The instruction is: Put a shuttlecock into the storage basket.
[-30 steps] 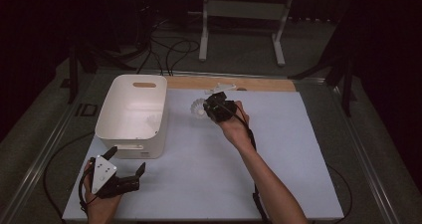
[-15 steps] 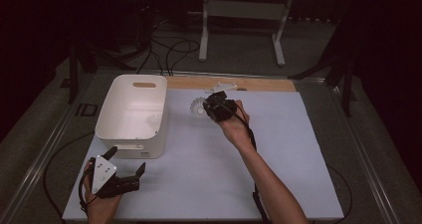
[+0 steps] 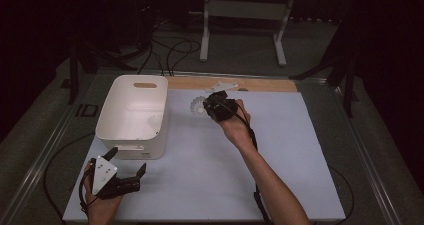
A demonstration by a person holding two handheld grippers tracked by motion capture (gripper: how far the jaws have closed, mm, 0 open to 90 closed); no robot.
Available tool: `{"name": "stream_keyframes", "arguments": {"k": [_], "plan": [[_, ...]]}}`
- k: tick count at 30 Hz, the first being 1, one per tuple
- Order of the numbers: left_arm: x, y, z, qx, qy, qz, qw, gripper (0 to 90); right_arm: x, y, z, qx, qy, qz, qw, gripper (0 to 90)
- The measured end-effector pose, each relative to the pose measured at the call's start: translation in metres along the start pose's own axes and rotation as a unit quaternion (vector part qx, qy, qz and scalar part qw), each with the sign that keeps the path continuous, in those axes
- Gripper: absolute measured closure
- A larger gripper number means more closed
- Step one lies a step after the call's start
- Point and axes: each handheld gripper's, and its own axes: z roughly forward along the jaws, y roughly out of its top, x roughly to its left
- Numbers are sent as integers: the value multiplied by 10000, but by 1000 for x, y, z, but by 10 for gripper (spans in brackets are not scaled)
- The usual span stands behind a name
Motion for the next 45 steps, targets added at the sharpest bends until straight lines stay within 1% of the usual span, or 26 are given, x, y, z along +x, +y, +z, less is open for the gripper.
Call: {"name": "stream_keyframes", "arguments": {"k": [7,19,45], "plan": [[0,0,0,10,-3,7,10000,2,2,2,-1,-25,8,4,10000,893],[0,0,1,10,-8,8,10000,2,5,7,-4,-65,16,-66,10000,893],[0,0,0,7,0,9,10000,2,10,14,-7,-176,50,-87,9998,893]]}}
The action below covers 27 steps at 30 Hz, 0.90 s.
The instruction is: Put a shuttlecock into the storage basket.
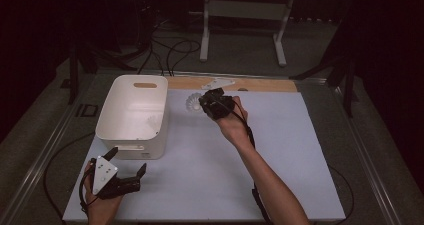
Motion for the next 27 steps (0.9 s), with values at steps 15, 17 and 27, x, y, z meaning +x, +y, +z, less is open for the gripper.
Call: {"name": "stream_keyframes", "arguments": {"k": [15,17,27], "plan": [[0,0,0,0,-1,2,10000,2,3,4,-1,-67,32,-25,10000,893],[0,0,0,3,-2,4,10000,2,4,5,-1,-83,45,-10,10000,893],[0,0,0,5,-3,1,10000,2,7,8,0,-99,71,-24,9999,893]]}}
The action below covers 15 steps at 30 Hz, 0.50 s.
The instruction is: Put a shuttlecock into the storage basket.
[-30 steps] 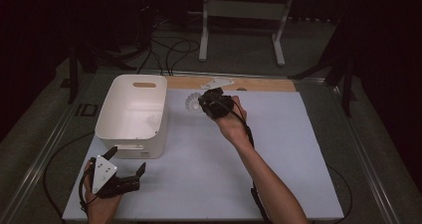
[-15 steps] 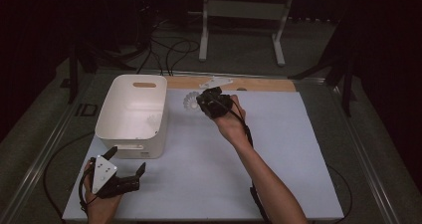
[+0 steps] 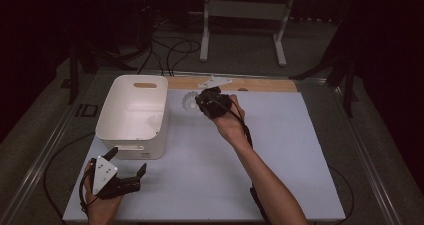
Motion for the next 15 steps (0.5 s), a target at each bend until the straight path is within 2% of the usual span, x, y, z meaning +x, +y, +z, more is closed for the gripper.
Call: {"name": "stream_keyframes", "arguments": {"k": [15], "plan": [[0,0,0,-1,1,-6,10000,2,3,4,1,-18,32,-15,10000,893]]}}
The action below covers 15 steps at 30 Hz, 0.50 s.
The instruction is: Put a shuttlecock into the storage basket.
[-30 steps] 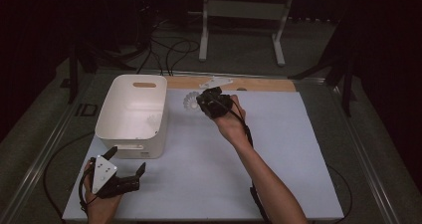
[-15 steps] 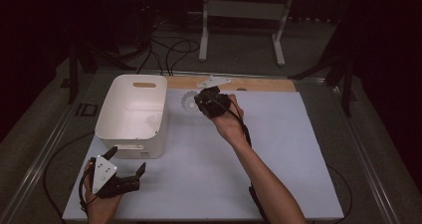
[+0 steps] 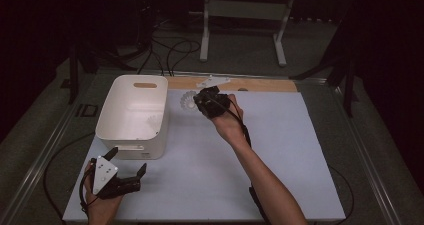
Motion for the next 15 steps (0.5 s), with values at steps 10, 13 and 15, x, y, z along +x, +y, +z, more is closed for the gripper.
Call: {"name": "stream_keyframes", "arguments": {"k": [10,13,15], "plan": [[0,0,0,-2,12,-16,10000,2,2,4,-1,-41,3,-6,10000,893],[0,0,0,4,10,-10,10000,2,2,5,0,-40,15,-14,10000,893],[0,0,0,7,10,-7,10000,2,2,6,0,-42,19,-5,10000,893]]}}
